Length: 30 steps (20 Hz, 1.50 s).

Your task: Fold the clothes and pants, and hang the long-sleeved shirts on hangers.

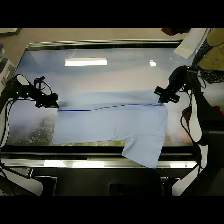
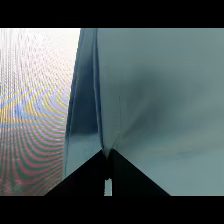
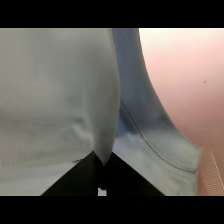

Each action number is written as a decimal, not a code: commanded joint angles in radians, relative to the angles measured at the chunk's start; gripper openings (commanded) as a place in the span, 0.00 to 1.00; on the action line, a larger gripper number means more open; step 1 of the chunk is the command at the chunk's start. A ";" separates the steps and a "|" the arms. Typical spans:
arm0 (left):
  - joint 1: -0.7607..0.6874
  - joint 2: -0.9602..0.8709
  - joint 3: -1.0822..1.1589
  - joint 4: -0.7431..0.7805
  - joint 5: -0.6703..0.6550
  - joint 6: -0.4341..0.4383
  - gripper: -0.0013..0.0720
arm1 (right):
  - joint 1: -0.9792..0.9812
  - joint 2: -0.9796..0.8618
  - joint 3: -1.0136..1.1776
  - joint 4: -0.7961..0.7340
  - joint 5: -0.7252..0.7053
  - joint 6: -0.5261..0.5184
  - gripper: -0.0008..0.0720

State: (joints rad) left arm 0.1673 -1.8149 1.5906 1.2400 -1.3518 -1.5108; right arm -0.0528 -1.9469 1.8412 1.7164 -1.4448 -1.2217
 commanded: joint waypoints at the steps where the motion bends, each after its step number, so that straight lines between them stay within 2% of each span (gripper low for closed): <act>1: -0.001 -0.005 0.000 0.010 -0.021 0.000 0.04 | 0.001 -0.022 -0.001 -0.001 -0.024 0.000 0.07; 4: -0.002 -0.021 0.000 0.010 -0.038 0.000 0.05 | 0.001 -0.027 -0.001 0.000 -0.020 -0.001 0.07; 5: -0.002 -0.022 0.000 0.010 -0.039 -0.006 0.14 | 0.001 -0.027 -0.001 0.000 -0.020 -0.001 0.11; 7: 0.002 -0.015 0.002 0.010 -0.040 -0.046 0.62 | 0.001 -0.019 0.000 0.039 -0.024 -0.047 0.42; 8: 0.006 -0.005 0.010 0.011 -0.051 -0.045 0.70 | 0.000 -0.002 0.000 0.063 -0.028 -0.095 0.45; 9: 0.013 0.014 0.018 0.011 -0.063 -0.045 0.70 | 0.000 0.027 0.000 0.067 -0.031 -0.142 0.47; 10: 0.024 0.039 0.021 0.012 -0.074 -0.044 0.70 | -0.002 0.069 0.000 0.062 -0.032 -0.187 0.57; 11: 0.038 0.072 0.019 0.019 -0.091 -0.041 0.70 | -0.009 0.117 0.000 0.060 -0.036 -0.237 0.59; 14: 0.084 0.180 0.000 0.089 -0.163 -0.037 0.70 | -0.108 0.261 -0.050 0.150 -0.040 -0.342 0.59; 16: 0.143 0.281 -0.096 0.086 -0.148 -0.050 0.70 | -0.215 0.373 -0.202 0.260 -0.051 -0.414 0.59; 18: 0.210 0.390 -0.245 0.052 -0.123 -0.061 0.70 | -0.307 0.502 -0.443 0.337 -0.047 -0.468 0.59; 23: 0.330 0.606 -0.599 -0.050 -0.043 -0.061 0.70 | -0.359 0.756 -1.036 0.373 0.006 -0.511 0.59; 26: 0.334 0.657 -0.685 -0.089 -0.028 -0.061 0.70 | -0.360 0.794 -1.226 0.372 0.025 -0.517 0.59; 30: 0.326 0.659 -0.694 -0.096 -0.034 -0.061 0.70 | -0.360 0.797 -1.339 0.370 0.082 -0.518 0.58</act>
State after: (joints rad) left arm 0.4889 -1.1751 0.9295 1.1648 -1.3911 -1.5715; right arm -0.4099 -1.1679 0.6086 2.0804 -1.4036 -1.7321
